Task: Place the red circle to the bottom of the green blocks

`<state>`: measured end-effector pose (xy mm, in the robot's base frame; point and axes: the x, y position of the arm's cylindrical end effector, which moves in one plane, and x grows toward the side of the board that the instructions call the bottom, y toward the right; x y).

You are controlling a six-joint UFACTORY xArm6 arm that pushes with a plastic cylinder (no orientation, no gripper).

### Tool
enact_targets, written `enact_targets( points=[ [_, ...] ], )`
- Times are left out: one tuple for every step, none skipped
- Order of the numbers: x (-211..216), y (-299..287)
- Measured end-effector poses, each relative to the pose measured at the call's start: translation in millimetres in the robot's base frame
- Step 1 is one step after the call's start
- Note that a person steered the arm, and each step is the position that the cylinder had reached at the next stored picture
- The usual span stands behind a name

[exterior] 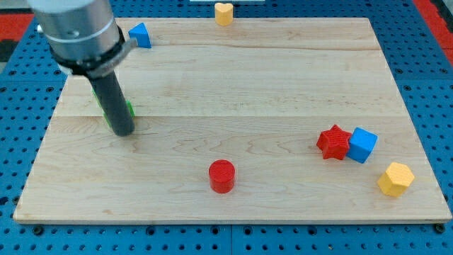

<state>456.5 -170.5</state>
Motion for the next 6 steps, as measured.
enact_targets(
  points=[
    [-27,2],
    [-18,126],
    [53,224],
    [122,231],
    [95,127],
    [42,37]
  ],
)
